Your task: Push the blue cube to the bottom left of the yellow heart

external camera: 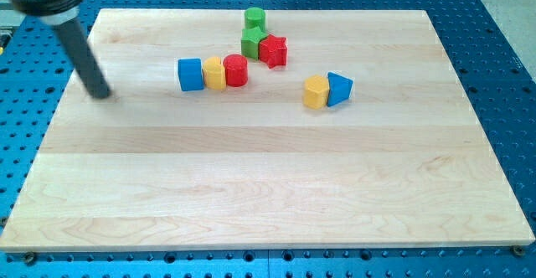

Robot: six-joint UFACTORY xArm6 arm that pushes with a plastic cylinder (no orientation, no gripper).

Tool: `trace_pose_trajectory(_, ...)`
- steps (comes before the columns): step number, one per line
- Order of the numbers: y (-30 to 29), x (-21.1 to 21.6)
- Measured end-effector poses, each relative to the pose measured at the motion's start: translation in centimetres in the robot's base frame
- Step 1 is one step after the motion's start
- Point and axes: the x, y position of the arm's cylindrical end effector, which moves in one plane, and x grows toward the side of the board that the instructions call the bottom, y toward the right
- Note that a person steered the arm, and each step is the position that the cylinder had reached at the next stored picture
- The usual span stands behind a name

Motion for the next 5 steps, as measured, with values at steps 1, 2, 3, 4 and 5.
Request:
trace_pose_trajectory(1, 6.3, -7.7)
trace_pose_trajectory(2, 10.5, -3.2)
trace_pose_trajectory(3, 13.3, -0.3)
trace_pose_trajectory(4, 14.5, 0.4)
trace_pose_trajectory(5, 15.4, -0.2)
